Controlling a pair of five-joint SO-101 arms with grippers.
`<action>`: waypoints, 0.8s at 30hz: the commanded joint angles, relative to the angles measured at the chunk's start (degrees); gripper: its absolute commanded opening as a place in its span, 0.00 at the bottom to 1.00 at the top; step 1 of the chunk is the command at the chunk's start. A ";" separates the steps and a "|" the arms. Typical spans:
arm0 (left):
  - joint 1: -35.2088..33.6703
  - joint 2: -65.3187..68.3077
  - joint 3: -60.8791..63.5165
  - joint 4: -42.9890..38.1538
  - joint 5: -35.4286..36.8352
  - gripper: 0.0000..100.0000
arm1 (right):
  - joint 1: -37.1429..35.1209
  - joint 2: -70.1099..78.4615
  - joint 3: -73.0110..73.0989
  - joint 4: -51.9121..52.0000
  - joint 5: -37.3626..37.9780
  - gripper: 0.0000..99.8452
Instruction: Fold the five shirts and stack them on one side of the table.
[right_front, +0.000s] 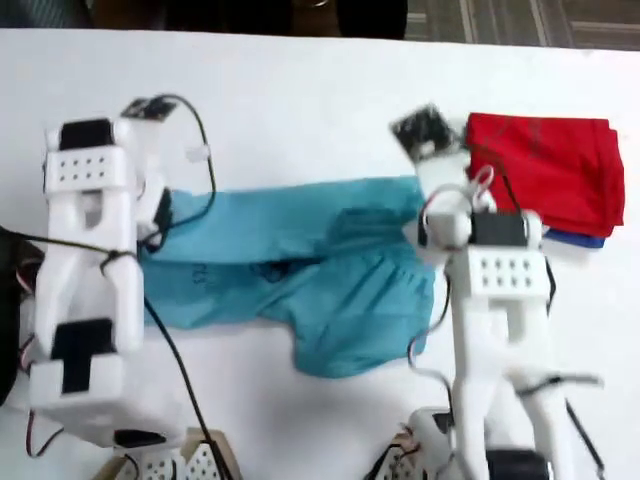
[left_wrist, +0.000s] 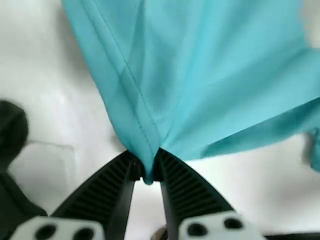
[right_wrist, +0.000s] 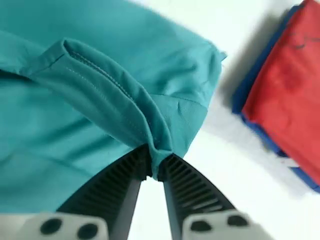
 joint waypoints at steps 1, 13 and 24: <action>0.09 -6.59 7.16 -2.20 -2.20 0.03 | 0.66 -10.95 7.65 0.75 3.25 0.02; -1.14 -17.05 20.26 -1.23 -2.55 0.03 | 6.90 -31.43 18.55 9.54 13.45 0.02; -3.25 -18.64 28.00 -5.63 -5.36 0.03 | 6.81 -34.42 28.66 10.86 13.71 0.02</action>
